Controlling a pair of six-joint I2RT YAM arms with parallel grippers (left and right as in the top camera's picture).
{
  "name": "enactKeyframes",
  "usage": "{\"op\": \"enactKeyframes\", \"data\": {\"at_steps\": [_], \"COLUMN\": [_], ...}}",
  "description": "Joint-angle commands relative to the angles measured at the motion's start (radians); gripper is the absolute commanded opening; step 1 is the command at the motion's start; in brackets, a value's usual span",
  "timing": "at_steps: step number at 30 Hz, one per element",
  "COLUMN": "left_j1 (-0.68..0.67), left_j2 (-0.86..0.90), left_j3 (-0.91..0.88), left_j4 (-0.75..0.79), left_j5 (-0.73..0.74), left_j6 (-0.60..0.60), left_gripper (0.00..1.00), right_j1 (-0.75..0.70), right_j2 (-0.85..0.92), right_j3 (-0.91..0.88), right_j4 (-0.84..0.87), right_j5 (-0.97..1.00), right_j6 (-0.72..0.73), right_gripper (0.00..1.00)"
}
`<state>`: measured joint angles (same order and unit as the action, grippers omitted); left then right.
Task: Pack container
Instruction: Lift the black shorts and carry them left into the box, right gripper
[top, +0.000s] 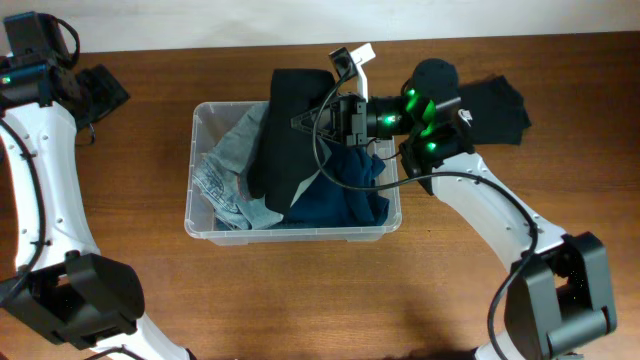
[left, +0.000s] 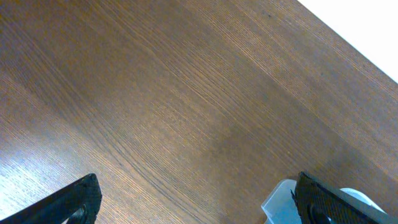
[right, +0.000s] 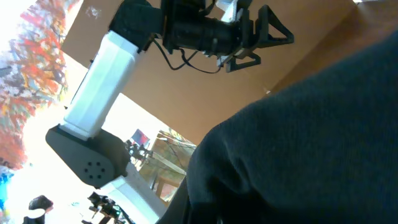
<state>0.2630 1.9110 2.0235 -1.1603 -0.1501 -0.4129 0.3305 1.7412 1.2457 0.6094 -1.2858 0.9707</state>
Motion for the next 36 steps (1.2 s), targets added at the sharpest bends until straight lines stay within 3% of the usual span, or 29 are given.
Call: {"op": "enactKeyframes", "data": {"at_steps": [1,12,17,24,36], "left_j1": [0.0,0.0,0.0,0.0,0.0], "left_j2": [0.004,0.004,0.004,0.004,0.004], "left_j3": [0.006,0.006,0.006,0.006,0.006], "left_j4": [-0.001,-0.001,-0.001,-0.001,-0.001], "left_j5": [-0.005,-0.004,-0.004,-0.005,-0.005], "left_j6": [-0.013,-0.013,-0.013,-0.013,-0.013], "left_gripper": [0.99,0.99,0.99,1.0,0.99], "right_j1": [-0.008,-0.056,-0.078,-0.139,-0.285], "right_j2": [0.04,0.145,0.145,0.145,0.144], "right_j3": [0.024,0.024,0.024,0.024,0.024], "right_j4": [0.007,-0.146,-0.304,-0.557,-0.646], "right_j5": [-0.02,0.077,0.2,0.333,0.326], "right_j6": [-0.047,-0.051,-0.048,-0.047,-0.079], "right_gripper": [0.04,0.04,0.1,0.1,0.1]}}
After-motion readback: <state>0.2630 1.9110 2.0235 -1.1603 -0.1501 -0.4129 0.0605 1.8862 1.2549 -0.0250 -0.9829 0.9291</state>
